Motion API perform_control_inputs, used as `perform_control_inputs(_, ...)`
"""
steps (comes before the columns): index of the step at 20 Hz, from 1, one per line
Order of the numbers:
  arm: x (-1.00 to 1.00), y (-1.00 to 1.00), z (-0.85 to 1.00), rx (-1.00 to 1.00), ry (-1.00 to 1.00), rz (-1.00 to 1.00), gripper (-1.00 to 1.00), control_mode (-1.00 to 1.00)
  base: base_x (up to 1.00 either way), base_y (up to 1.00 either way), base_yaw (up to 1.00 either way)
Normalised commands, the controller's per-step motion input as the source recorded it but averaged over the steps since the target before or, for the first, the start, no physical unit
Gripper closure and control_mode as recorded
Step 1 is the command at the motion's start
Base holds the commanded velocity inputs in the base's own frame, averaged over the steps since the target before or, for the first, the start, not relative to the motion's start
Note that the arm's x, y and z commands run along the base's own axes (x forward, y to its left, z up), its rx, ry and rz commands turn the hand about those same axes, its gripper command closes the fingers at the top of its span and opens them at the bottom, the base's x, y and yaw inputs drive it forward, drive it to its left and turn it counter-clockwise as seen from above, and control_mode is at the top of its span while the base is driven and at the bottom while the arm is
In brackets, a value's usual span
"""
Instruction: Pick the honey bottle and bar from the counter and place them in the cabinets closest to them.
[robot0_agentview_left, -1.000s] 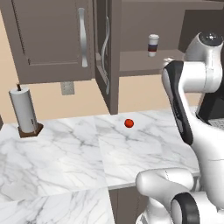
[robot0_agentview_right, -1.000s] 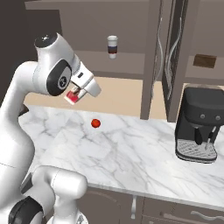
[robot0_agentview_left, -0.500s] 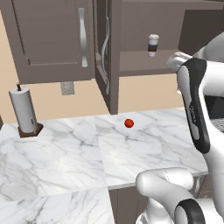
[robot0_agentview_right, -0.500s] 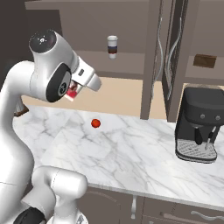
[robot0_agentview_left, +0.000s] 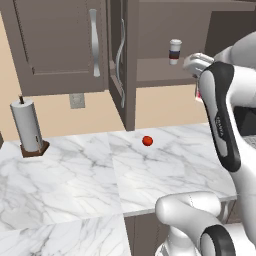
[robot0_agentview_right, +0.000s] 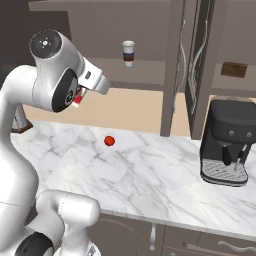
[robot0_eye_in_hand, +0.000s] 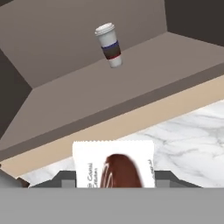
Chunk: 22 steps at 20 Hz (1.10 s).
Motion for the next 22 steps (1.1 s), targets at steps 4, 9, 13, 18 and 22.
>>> perform_control_inputs(4, 0.24, 0.19, 0.12, 0.0, -0.08, 0.04, 1.0, -1.0, 0.0, 0.0, 0.0)
perform_control_inputs(9, 0.3, 0.07, 0.01, 0.0, -0.02, 0.0, 1.0, -1.0, 0.0, 0.0, 0.0)
perform_control_inputs(13, 0.42, 0.02, 0.0, 0.0, 0.03, 0.0, 1.0, -1.0, 0.0, 0.0, 0.0)
perform_control_inputs(18, 0.55, 0.06, 0.0, 0.0, 0.1, 0.0, 1.0, -1.0, 0.0, 0.0, 0.0)
perform_control_inputs(22, 0.62, 0.06, 0.03, 0.0, 0.17, 0.0, 1.0, -1.0, 0.0, 0.0, 0.0)
